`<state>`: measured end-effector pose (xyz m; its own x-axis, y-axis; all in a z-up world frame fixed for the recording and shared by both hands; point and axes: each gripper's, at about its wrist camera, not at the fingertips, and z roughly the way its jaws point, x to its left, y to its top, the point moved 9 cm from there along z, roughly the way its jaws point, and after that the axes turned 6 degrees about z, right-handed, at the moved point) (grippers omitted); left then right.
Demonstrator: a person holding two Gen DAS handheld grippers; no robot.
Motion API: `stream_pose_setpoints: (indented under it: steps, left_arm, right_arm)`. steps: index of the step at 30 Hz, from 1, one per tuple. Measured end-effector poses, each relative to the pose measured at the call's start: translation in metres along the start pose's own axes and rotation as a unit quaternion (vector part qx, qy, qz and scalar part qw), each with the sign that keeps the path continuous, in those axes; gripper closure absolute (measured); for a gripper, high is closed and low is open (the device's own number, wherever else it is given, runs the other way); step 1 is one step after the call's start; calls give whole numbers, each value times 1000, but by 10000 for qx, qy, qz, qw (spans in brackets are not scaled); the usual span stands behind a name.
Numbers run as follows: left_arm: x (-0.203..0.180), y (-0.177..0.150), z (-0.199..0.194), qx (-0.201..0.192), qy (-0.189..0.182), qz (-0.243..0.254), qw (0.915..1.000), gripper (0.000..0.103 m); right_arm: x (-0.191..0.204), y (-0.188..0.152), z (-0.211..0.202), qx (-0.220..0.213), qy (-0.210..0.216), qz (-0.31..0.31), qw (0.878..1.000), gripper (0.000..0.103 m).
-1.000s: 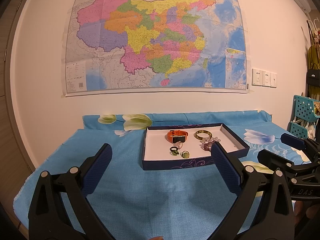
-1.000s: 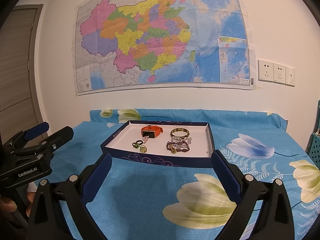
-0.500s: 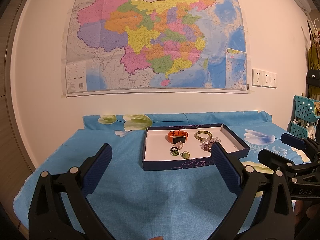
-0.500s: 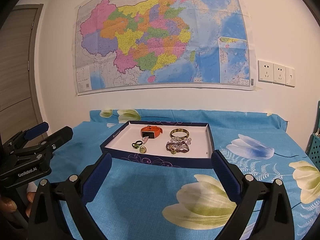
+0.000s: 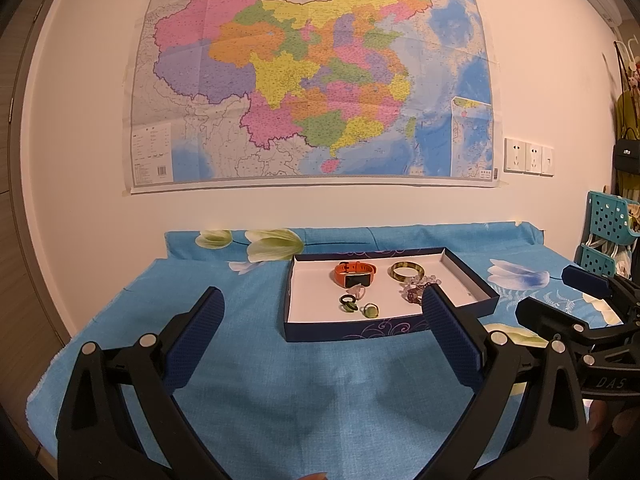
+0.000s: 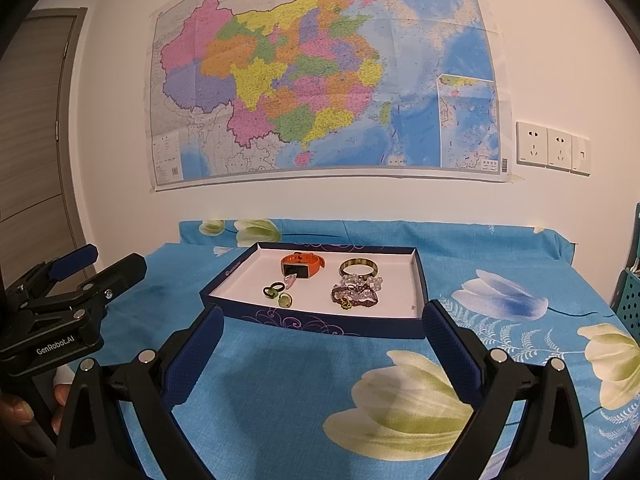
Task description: Organize jewelry
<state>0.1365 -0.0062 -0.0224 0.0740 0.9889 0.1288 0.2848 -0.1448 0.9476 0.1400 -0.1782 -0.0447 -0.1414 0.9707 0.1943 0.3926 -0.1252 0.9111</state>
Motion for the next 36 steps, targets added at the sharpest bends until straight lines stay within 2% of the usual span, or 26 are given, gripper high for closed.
stream_pose_setpoints:
  steps: [36]
  left_arm:
    - [1,-1,0,8,-2,6,10000,6]
  right_arm:
    - [-1,0,1,14,10,0,10000,7]
